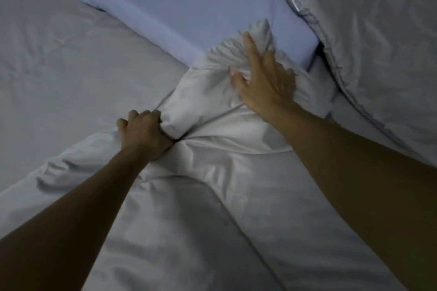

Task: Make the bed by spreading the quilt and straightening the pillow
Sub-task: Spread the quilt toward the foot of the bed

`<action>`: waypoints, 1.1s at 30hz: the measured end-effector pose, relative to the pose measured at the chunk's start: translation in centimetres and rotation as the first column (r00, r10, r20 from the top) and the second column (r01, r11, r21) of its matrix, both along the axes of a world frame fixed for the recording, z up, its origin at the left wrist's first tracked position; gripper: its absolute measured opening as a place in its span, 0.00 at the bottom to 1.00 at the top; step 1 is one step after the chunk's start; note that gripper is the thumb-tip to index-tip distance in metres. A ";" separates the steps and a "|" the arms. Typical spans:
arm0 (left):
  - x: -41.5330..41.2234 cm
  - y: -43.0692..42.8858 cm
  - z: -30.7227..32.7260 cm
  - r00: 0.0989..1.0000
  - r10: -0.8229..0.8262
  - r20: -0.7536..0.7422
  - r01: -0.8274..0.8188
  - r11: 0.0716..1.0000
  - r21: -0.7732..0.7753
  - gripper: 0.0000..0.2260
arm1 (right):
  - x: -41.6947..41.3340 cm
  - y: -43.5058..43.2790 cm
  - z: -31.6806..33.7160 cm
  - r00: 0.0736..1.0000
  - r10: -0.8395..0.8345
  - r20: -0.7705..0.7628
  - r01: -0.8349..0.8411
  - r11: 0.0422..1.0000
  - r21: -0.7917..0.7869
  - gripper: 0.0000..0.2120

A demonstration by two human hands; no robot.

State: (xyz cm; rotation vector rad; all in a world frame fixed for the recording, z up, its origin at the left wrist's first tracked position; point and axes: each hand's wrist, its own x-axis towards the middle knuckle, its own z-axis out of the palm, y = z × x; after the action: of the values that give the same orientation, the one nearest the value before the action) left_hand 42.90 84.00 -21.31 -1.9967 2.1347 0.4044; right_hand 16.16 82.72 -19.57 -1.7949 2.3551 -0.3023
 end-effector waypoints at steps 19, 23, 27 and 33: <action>3.1 21.8 7.4 0.880 -0.456 -0.138 0.474 0.864 0.169 0.30 | 4.6 28.9 1.1 0.859 -0.236 0.455 0.236 0.970 0.057 0.26; 6.4 29.3 9.1 0.859 -0.489 -0.154 0.512 0.833 0.212 0.29 | 8.6 40.1 2.1 0.801 -0.340 0.493 0.300 0.940 0.162 0.26; 9.3 36.7 10.2 0.826 -0.535 -0.177 0.564 0.789 0.246 0.29 | 11.9 50.3 4.4 0.757 -0.399 0.517 0.351 0.916 0.193 0.27; 10.1 45.5 12.4 0.782 -0.577 -0.237 0.623 0.704 0.342 0.30 | 14.5 63.2 8.2 0.665 -0.515 0.541 0.453 0.854 0.255 0.24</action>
State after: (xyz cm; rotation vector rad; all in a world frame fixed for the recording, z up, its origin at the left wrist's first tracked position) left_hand 52.97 129.53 -8.87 -0.9877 2.3656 0.7711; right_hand 30.70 145.89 -11.37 -0.7943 2.2500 -0.6882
